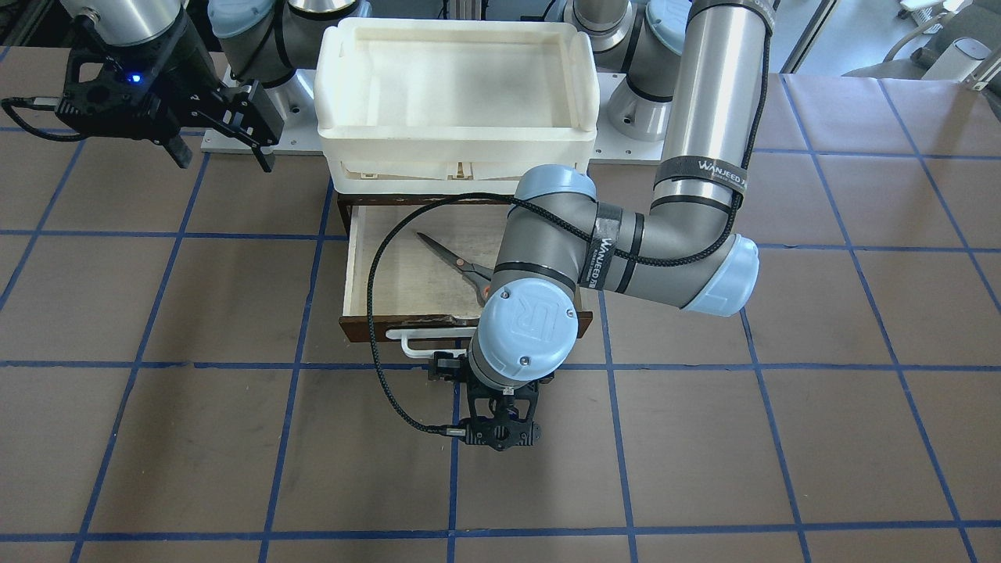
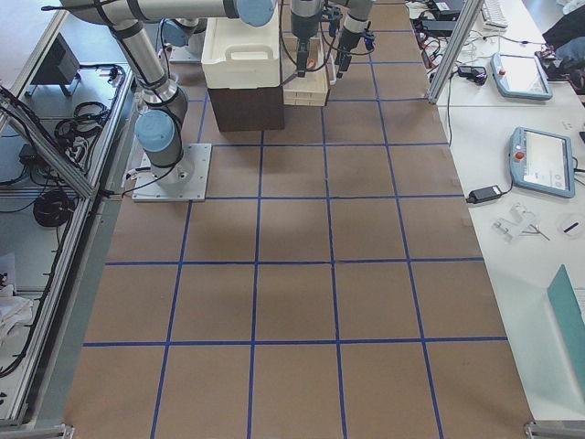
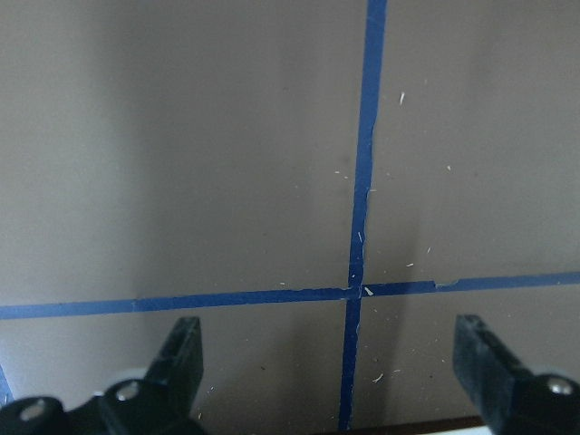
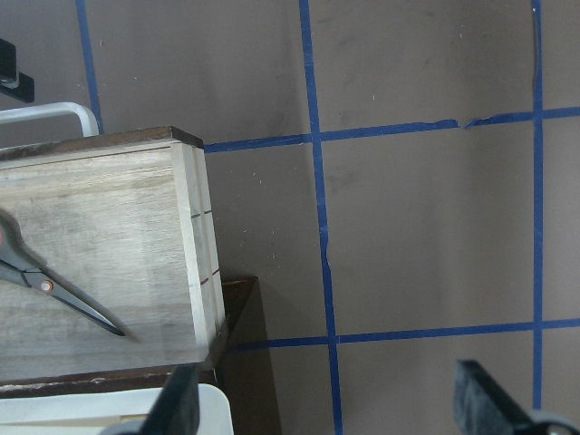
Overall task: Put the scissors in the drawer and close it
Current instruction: 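Lower the left gripper to the drawer handle and push the drawer inward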
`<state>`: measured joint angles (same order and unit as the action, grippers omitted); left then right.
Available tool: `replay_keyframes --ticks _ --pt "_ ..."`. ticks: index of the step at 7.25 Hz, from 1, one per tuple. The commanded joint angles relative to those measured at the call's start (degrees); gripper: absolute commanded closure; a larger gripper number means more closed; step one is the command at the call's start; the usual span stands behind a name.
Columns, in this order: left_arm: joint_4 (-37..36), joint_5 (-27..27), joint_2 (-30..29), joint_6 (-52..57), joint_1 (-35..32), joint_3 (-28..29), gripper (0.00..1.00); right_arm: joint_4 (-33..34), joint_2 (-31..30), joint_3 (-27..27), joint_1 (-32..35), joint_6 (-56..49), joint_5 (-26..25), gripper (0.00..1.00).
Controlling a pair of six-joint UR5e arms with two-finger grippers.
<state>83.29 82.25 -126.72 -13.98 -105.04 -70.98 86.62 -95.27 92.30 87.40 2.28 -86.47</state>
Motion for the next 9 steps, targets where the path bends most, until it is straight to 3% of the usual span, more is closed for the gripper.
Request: replay_keyframes --ticks 1,9 --pt "1.3 0.1 0.8 0.0 -0.3 -0.4 0.00 0.0 -0.1 0.4 0.0 0.0 -0.9 0.00" --pt "6.8 0.0 3.2 0.0 -0.4 -0.5 0.00 0.0 -0.1 0.6 0.0 -1.1 -2.7 0.00"
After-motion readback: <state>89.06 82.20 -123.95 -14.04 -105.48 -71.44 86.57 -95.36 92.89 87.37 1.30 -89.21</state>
